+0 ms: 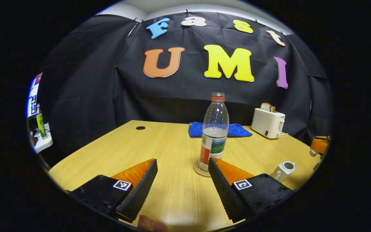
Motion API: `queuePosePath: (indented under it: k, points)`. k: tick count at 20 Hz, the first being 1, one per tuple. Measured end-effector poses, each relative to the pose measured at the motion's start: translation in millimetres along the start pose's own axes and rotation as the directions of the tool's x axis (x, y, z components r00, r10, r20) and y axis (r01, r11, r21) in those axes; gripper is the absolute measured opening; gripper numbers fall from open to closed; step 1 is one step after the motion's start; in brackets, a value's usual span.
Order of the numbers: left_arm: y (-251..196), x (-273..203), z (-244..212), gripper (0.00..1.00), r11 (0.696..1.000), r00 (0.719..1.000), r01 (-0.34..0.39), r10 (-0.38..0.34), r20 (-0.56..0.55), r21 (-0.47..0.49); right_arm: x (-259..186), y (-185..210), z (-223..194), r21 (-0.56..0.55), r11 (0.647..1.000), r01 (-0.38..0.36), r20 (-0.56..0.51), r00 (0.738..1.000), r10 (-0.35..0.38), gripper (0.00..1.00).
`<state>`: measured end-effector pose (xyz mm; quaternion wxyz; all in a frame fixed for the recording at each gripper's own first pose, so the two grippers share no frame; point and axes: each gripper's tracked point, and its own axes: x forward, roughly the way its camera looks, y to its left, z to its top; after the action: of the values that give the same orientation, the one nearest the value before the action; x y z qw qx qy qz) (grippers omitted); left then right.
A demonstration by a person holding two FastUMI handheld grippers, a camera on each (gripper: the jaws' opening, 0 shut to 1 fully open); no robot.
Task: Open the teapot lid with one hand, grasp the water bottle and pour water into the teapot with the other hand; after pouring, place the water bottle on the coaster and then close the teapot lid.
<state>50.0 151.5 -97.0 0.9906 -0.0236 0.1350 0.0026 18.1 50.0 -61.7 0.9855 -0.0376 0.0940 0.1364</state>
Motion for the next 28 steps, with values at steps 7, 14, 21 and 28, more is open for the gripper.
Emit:
queuePosePath:
  k: [7, 14, 21, 28]
  points:
    - [54.0, -58.1, 11.3, 0.99, 0.991, 0.988, -0.133, 0.134, 0.078, -0.01, 32.3, 15.3, 9.7, -0.007, 1.0, -0.027, 0.029, 0.999, 0.027, 0.0]
    - [64.9, -78.0, 14.8, 0.99, 0.986, 0.982, -0.169, 0.169, 0.087, -0.007, 51.0, 19.4, -4.1, 0.027, 0.999, -0.039, 0.01, 0.999, 0.039, 0.0]
    - [56.6, -80.9, 11.3, 0.99, 0.989, 0.987, -0.147, 0.148, 0.067, -0.011, 64.8, 21.9, -20.6, 0.049, 0.998, -0.038, -0.015, 0.999, 0.039, 0.0]
    - [58.5, -84.6, 7.9, 0.99, 0.989, 0.987, -0.149, 0.149, 0.058, -0.013, 70.1, 23.5, -34.1, 0.049, 0.998, -0.04, -0.031, 0.999, 0.042, 0.0]
